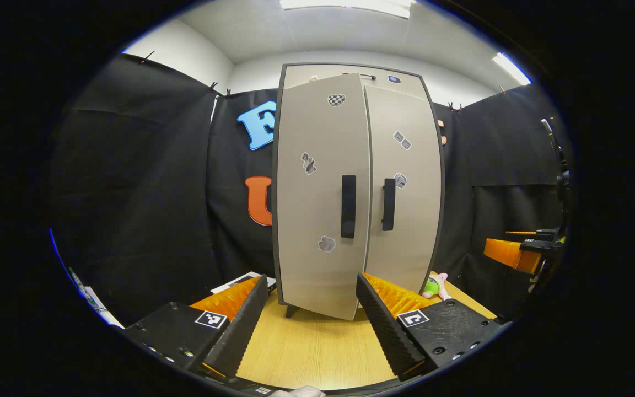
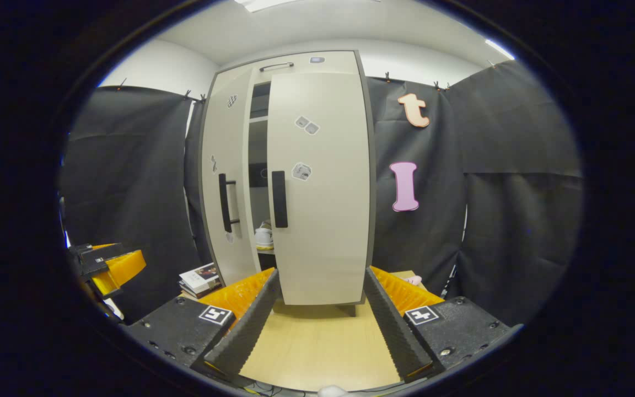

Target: Grab one shoe with the right hand and put it into the shoe cabinet, grab the other shoe with the left hand and put it into the shoe cabinet; then close the right door with the right hand and the left door with the left hand.

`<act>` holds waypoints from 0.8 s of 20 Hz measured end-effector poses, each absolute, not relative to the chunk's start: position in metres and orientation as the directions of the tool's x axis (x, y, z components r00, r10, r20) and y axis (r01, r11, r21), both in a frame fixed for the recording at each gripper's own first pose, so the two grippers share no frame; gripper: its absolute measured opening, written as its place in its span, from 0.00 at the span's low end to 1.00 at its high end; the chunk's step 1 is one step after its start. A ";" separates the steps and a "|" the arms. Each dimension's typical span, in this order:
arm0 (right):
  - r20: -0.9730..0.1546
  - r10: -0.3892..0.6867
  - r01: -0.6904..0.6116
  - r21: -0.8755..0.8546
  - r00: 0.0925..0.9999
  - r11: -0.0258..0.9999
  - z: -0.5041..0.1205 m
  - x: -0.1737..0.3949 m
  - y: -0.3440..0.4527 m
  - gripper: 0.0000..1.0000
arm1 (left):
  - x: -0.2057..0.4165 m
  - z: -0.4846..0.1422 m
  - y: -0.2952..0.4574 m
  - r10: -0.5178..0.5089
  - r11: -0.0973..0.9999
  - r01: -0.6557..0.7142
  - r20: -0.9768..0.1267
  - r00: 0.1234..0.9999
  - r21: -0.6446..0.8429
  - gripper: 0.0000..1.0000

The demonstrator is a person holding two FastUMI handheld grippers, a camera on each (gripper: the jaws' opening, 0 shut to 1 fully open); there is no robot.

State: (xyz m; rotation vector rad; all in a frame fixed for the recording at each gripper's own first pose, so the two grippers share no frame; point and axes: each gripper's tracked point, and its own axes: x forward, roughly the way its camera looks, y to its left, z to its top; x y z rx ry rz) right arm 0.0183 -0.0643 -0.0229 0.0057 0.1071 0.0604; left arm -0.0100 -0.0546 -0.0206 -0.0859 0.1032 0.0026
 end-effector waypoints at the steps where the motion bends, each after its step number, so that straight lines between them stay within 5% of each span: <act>1: -0.105 0.059 -0.058 0.008 0.993 0.998 -0.022 0.016 -0.064 0.99 | -0.010 -0.019 -0.057 -0.006 0.996 -0.003 -0.102 0.995 -0.087 0.96; 16: -0.094 0.056 -0.056 0.004 0.994 0.998 -0.016 0.010 -0.062 0.99 | -0.005 -0.009 -0.060 -0.022 0.998 0.018 -0.075 0.997 -0.064 0.96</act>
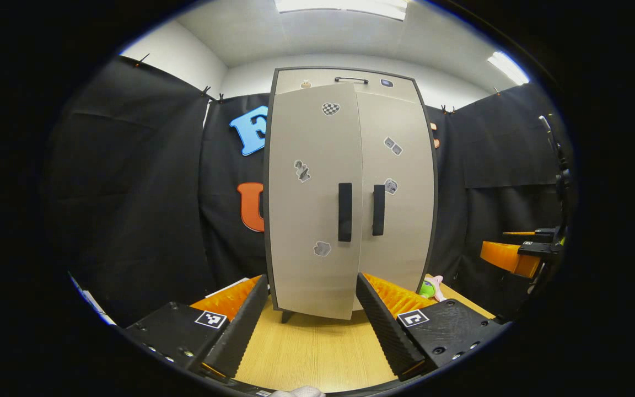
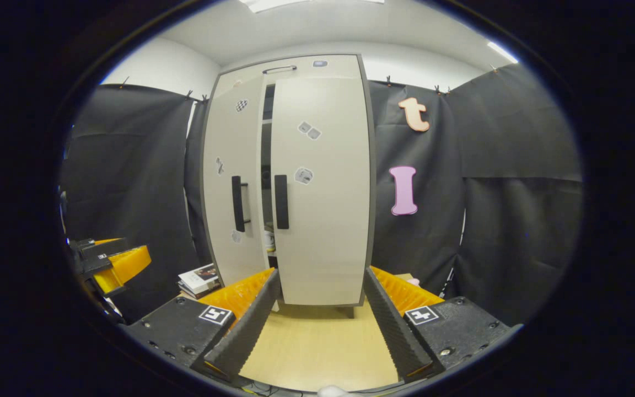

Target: Grab one shoe with the right hand and put it into the shoe cabinet, grab the other shoe with the left hand and put it into the shoe cabinet; then close the right door with the right hand and the left door with the left hand.

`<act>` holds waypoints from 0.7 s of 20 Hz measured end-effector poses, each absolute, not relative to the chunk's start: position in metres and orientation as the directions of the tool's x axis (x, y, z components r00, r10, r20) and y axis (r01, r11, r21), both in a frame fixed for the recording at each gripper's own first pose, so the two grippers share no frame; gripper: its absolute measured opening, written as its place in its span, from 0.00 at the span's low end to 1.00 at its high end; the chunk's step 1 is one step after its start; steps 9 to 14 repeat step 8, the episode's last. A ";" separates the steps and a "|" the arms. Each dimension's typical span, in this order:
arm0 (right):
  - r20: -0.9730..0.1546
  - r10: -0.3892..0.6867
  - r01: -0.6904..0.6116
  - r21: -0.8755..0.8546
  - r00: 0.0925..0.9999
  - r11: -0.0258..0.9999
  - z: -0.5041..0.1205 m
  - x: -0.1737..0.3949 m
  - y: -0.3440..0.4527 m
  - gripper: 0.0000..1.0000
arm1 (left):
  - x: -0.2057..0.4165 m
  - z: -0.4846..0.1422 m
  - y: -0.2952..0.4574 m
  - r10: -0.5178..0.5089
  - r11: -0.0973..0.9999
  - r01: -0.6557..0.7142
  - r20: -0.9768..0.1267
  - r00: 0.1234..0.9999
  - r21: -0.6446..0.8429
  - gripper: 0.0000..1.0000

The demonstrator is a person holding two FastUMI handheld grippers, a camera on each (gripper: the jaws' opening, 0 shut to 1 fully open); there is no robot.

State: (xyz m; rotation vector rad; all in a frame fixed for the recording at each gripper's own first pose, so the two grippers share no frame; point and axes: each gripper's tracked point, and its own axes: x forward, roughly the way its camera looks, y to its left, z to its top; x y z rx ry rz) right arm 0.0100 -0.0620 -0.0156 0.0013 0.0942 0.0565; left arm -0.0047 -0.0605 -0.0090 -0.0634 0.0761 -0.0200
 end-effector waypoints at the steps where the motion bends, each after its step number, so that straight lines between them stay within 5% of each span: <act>1: -0.093 0.057 -0.057 0.004 0.994 0.998 -0.015 0.010 -0.061 0.99 | -0.005 -0.009 -0.060 -0.022 0.998 0.018 -0.073 0.997 -0.063 0.96; 14: -0.088 0.057 -0.058 -0.001 0.995 0.998 -0.012 0.007 -0.060 0.99 | -0.004 -0.008 -0.058 -0.021 0.998 0.017 -0.072 0.997 -0.059 0.96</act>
